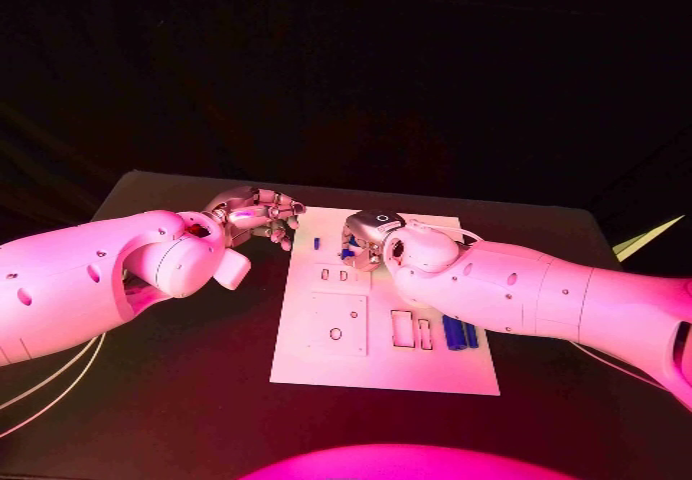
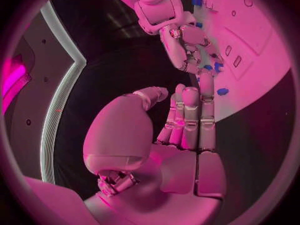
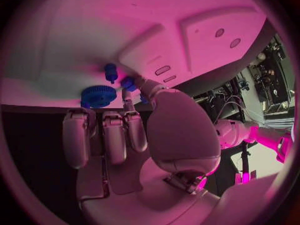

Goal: Assemble the parts on the task board

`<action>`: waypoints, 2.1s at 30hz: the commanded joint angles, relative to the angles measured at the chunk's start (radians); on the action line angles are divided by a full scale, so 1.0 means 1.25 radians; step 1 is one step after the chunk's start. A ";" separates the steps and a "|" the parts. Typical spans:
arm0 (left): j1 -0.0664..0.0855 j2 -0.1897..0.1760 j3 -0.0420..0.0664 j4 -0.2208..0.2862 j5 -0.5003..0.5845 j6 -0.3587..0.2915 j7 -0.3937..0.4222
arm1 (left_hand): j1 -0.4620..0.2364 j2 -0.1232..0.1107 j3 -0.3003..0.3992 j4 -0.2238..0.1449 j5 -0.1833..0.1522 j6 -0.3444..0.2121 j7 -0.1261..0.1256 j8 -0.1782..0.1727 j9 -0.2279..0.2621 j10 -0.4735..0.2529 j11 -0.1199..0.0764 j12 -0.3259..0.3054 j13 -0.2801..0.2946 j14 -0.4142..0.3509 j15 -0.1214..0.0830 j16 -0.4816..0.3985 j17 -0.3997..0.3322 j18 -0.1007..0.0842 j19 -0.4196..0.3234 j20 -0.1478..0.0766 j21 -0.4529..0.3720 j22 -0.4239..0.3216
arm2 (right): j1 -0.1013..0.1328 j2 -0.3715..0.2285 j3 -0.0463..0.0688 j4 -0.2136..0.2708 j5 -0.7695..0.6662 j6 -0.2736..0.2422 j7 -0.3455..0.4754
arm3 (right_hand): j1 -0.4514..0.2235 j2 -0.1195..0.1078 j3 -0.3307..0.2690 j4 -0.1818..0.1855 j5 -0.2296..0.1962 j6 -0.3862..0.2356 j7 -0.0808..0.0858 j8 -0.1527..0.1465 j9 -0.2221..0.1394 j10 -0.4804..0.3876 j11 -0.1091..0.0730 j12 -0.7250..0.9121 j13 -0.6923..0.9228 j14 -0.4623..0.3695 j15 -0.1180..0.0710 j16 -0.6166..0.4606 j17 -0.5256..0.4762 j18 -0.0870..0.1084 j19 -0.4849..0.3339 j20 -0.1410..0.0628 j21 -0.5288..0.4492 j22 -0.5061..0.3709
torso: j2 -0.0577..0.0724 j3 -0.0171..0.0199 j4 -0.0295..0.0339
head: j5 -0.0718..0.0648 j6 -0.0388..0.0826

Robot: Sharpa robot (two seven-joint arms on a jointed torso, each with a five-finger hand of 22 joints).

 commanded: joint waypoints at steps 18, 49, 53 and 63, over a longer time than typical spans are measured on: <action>0.001 0.000 0.001 0.001 -0.002 -0.002 -0.004 | 0.011 0.007 -0.009 -0.001 0.009 -0.001 0.018 -0.017 -0.010 -0.006 0.003 0.007 -0.009 -0.001 0.006 -0.004 -0.009 -0.002 0.015 0.003 -0.013 -0.012 | -0.004 -0.002 -0.003 -0.007 0.023 0.050 0.003 | -0.004 0.036 0.041 -0.010 -0.004 0.032 -0.006 0.002 0.011 0.054 -0.004 0.005 0.178 0.079 -0.004 0.011 0.220 -0.012 0.036 -0.005 0.003 0.153 | 0.001 -0.0009 0.0003 | 0.000 -0.001; 0.001 -0.002 0.001 0.000 -0.009 -0.005 -0.006 | 0.015 0.008 -0.007 -0.004 0.009 0.000 0.019 -0.017 -0.013 -0.007 0.003 0.008 -0.010 -0.001 0.007 -0.004 -0.009 -0.002 0.016 0.003 -0.013 -0.012 | -0.004 -0.025 -0.003 0.027 0.028 -0.109 -0.012 | -0.044 0.037 0.041 0.001 -0.004 0.053 -0.019 0.012 0.021 0.065 -0.016 0.023 0.194 0.079 -0.014 0.011 0.220 -0.019 0.054 -0.013 0.029 0.174 | 0.001 -0.0001 -0.0011 | 0.000 0.003; 0.001 -0.003 0.001 0.000 -0.010 -0.005 -0.006 | 0.016 0.007 -0.007 -0.005 0.009 0.000 0.019 -0.018 -0.014 -0.007 0.003 0.008 -0.010 -0.001 0.007 -0.003 -0.009 -0.002 0.016 0.003 -0.013 -0.012 | -0.004 -0.030 -0.003 0.031 0.029 -0.108 -0.012 | -0.044 0.037 0.042 0.000 -0.004 0.053 -0.019 0.012 0.021 0.065 -0.016 0.022 0.193 0.079 -0.014 0.011 0.220 -0.019 0.054 -0.014 0.029 0.174 | 0.002 -0.0001 -0.0020 | 0.001 0.003; 0.001 -0.003 0.001 0.000 -0.011 -0.005 -0.006 | 0.016 0.007 -0.007 -0.005 0.009 0.000 0.019 -0.018 -0.014 -0.007 0.003 0.008 -0.010 -0.001 0.007 -0.003 -0.009 -0.002 0.016 0.003 -0.013 -0.012 | -0.004 -0.022 -0.003 0.029 0.042 -0.079 -0.017 | -0.070 0.002 0.019 0.003 -0.006 0.012 -0.003 -0.012 0.016 0.056 -0.003 0.005 0.180 0.079 -0.005 0.011 0.220 -0.015 0.046 -0.009 0.015 0.165 | 0.002 -0.0010 -0.0009 | -0.002 0.003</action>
